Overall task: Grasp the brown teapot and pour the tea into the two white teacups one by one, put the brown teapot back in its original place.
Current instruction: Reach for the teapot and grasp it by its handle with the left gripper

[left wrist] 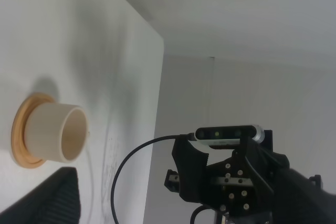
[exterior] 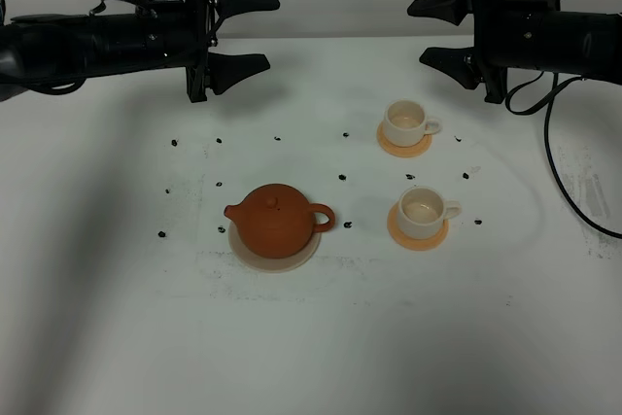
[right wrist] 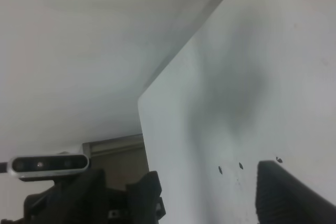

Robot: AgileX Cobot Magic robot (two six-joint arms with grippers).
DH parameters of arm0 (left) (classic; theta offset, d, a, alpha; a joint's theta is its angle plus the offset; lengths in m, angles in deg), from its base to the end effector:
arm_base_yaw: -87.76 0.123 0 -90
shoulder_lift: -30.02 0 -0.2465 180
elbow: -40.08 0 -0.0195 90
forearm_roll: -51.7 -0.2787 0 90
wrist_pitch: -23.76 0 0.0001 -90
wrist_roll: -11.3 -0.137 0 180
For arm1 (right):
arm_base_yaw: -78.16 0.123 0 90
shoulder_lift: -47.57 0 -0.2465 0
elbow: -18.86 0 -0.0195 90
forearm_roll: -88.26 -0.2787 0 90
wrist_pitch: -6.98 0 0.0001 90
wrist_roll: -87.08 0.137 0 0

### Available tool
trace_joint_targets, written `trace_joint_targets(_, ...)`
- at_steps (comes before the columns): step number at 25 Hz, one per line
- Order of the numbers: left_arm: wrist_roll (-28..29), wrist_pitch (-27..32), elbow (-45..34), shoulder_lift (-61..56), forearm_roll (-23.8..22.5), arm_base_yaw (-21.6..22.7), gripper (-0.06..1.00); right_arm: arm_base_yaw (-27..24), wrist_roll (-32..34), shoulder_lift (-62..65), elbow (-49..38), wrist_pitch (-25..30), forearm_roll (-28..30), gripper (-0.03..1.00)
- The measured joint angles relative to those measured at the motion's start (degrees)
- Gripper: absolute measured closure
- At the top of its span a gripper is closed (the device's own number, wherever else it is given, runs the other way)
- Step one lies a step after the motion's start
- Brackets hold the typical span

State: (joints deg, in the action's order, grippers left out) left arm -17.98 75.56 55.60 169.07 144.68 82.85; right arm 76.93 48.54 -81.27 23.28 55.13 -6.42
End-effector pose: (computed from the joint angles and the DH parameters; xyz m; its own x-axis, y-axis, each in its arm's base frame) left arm 0.4919 -0.1502 0.1048 -0.8709 -0.4914 -0.0051 -0.1469 0.2703 -0.9515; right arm 0.4776 0.0915 0.1288 -0.7951 0.5882 -0.1478 0.0845 0.3488 0.9334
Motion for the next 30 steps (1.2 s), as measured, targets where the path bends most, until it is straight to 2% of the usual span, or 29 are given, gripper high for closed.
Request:
trace_joint_targets(11,0.00,0.00,0.00,0.05,0.07,0.00,0.19,0.00,0.00,0.00,0.00,0.00,0.00,0.37)
trace_joint_targets(13,-0.32,0.00,0.00,0.05,0.07,0.00,0.19,0.00,-1.62,0.00,0.00,0.00,0.00,0.37)
trace_joint_targets(17,-6.29,0.26,0.17,0.05,0.07,0.00,0.19,0.00,-10.71,0.00,0.00,2.05,-1.67,0.37)
trace_joint_targets(22,-21.11,5.61,4.87,0.43,-1.13,0.00,0.19,0.00,-28.05,0.00,1.96,7.00,-4.20,0.37)
trace_joint_targets(25,-25.17,8.63,10.88,0.34,-6.78,0.00,0.19,0.00,-34.28,0.00,4.70,6.30,-1.77,0.37)
trace_joint_targets(28,-25.82,9.06,17.41,0.34,-17.42,-0.29,0.19,0.00,-35.83,0.00,7.53,2.99,3.70,0.38)
trace_joint_targets(30,-23.92,8.22,20.97,0.28,-25.70,-0.59,0.20,0.00,-35.46,0.32,9.03,-0.20,9.07,0.38)
